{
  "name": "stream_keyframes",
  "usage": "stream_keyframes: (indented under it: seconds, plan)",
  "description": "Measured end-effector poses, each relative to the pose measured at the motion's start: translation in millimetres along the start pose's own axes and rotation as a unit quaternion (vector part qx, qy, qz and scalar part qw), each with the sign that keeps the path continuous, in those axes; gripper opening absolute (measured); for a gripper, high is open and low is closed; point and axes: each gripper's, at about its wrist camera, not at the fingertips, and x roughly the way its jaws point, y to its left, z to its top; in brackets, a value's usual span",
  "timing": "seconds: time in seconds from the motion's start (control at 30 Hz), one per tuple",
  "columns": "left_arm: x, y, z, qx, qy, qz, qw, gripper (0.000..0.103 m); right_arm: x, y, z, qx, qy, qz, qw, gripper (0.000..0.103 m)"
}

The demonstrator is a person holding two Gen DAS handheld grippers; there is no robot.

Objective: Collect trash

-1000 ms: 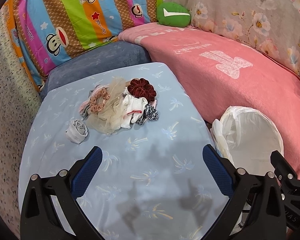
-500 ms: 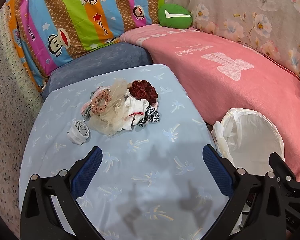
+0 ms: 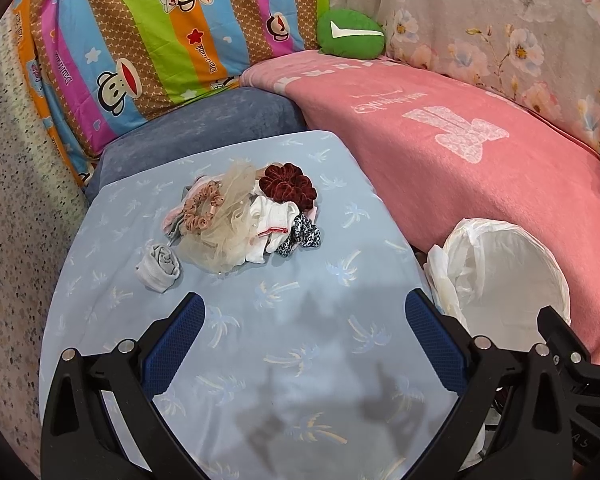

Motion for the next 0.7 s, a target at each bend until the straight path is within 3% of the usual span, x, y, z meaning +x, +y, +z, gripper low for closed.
stream_keyframes:
  seconds: [0.7]
  plan:
    - [-0.1, 1.4, 2.4, -0.002, -0.003, 0.004, 1.0, 0.096, 3.2, 6.2, 1.9, -0.001, -0.003, 0.006, 1.0, 0.097]
